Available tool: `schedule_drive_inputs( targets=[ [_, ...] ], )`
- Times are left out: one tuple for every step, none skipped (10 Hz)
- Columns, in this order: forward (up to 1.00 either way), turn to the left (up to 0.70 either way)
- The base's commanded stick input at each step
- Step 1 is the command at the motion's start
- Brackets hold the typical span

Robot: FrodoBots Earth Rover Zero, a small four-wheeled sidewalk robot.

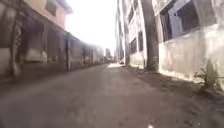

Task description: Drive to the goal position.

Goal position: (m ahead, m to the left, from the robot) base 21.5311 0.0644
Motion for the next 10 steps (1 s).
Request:
schedule_drive_inputs(
  targets=[
    [1.0,0.0],
    [1.0,0.0],
    [1.0,0.0],
    [1.0,0.0],
    [1.0,0.0],
    [1.0,0.0],
    [1.0,0.0],
    [1.0,0.0],
    [1.0,0.0],
    [1.0,0.0]
  ],
)
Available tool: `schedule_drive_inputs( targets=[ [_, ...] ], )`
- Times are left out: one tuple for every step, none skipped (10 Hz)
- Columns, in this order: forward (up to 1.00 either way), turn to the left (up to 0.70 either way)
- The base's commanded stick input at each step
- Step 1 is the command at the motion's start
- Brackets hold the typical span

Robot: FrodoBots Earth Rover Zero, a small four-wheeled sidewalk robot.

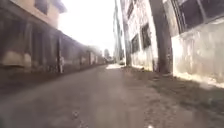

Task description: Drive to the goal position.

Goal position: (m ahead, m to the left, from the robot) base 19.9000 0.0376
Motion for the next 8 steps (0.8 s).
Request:
schedule_drive_inputs(
  targets=[
    [1.0,0.0],
    [1.0,0.0],
    [1.0,0.0],
    [1.0,0.0],
    [1.0,0.0],
    [1.0,0.0],
    [1.0,0.0],
    [1.0,0.0]
  ],
)
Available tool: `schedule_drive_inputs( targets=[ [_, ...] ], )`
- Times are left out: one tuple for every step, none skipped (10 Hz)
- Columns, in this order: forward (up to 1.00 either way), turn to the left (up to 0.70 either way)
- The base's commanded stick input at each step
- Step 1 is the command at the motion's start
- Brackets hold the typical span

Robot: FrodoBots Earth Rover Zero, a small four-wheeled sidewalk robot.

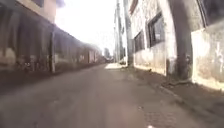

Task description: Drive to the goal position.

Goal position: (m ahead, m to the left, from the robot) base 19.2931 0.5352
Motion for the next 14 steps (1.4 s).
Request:
schedule_drive_inputs(
  targets=[
    [1.0,0.0],
    [1.0,0.0],
    [1.0,0.0],
    [1.0,0.0],
    [1.0,0.0],
    [1.0,0.0],
    [1.0,0.0],
    [1.0,0.0],
    [1.0,0.0],
    [1.0,0.0],
    [1.0,0.0],
    [1.0,0.0],
    [1.0,0.0],
    [1.0,0.0]
  ],
)
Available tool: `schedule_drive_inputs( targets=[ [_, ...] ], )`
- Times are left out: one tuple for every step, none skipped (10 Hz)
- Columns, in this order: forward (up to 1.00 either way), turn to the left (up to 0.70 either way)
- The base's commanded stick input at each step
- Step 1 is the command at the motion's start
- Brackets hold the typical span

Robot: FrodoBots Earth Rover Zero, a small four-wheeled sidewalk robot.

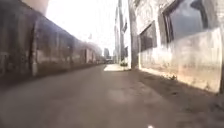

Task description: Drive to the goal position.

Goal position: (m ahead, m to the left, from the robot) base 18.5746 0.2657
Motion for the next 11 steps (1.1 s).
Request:
schedule_drive_inputs(
  targets=[
    [1.0,0.0],
    [1.0,0.0],
    [1.0,0.0],
    [1.0,0.0],
    [1.0,0.0],
    [1.0,0.0],
    [1.0,0.0],
    [1.0,0.0],
    [1.0,0.0],
    [1.0,0.0],
    [1.0,0.0]
  ],
)
